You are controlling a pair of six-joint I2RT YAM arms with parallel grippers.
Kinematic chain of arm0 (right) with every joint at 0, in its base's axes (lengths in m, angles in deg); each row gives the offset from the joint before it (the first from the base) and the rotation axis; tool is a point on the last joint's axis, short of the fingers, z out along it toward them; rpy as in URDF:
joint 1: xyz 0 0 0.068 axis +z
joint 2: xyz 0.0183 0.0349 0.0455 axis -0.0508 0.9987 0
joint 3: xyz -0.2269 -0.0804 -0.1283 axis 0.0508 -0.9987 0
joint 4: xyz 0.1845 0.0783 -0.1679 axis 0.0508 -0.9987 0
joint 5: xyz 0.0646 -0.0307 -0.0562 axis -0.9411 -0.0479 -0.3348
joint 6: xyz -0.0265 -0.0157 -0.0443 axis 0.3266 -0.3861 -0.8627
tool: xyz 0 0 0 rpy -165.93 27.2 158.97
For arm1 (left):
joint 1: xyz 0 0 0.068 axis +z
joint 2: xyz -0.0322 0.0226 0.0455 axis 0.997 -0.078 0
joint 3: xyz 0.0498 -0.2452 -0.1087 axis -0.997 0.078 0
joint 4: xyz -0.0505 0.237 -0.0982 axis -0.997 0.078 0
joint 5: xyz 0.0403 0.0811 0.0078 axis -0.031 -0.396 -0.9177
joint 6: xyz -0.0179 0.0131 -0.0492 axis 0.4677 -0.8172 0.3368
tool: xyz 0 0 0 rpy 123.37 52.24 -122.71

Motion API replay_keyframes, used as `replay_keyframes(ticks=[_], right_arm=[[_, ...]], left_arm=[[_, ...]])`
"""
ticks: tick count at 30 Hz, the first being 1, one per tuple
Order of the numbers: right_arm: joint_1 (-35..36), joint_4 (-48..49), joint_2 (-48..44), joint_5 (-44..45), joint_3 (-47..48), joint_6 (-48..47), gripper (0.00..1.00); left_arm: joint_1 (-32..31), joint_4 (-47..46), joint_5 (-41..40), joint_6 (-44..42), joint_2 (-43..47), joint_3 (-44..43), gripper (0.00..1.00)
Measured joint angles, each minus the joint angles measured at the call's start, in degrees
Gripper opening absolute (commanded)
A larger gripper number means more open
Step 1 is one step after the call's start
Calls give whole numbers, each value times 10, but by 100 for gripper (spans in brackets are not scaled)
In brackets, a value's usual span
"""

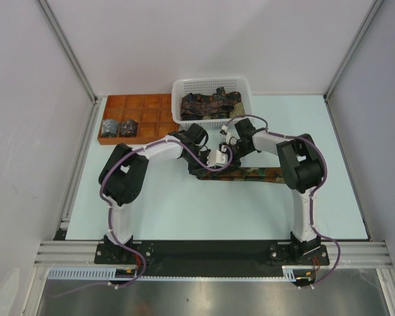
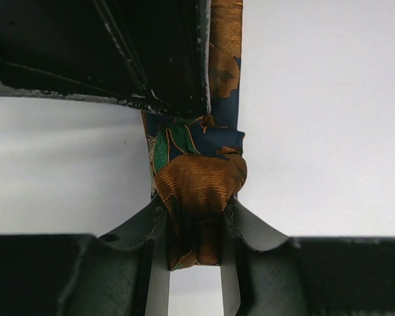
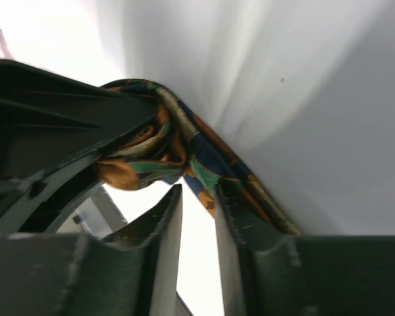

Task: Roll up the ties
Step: Roll the tie at the center of the board.

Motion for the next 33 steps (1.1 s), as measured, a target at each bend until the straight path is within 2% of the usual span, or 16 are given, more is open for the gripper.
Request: replay_keyframes(ticks=[6, 14, 17, 18, 20, 21, 23, 24, 26, 27, 28, 33], right_arm=[[-10, 58, -23, -49, -31, 70, 48], [8, 106, -25, -76, -33, 134, 48], [15, 116, -25, -75, -33, 145, 39], [16, 119, -25, -75, -33, 147, 27], [16, 124, -23, -74, -33, 149, 15], [16, 124, -22, -73, -33, 146, 6], [16, 124, -17, -75, -33, 144, 0], [16, 124, -16, -77, -33, 143, 0], [15, 122, -16, -77, -33, 132, 0], [15, 120, -16, -77, -32, 126, 0], [14, 118, -15, -77, -32, 118, 0], [2, 93, -12, -65, -33, 85, 0]], left_arm=[[0, 0, -3, 3, 0, 0, 18], [0, -1, -5, 15, 0, 0, 18], [1, 0, -5, 15, 0, 0, 18], [1, 0, -5, 15, 0, 0, 18], [1, 0, -5, 15, 0, 0, 20], [1, 0, -5, 15, 0, 0, 21], [1, 0, -5, 15, 0, 0, 26], [1, 0, -5, 15, 0, 0, 27], [1, 0, -5, 15, 0, 0, 37], [1, -1, -5, 16, 0, 0, 43], [1, -1, -5, 16, 0, 0, 56], [5, -4, 1, 29, 2, 0, 82]])
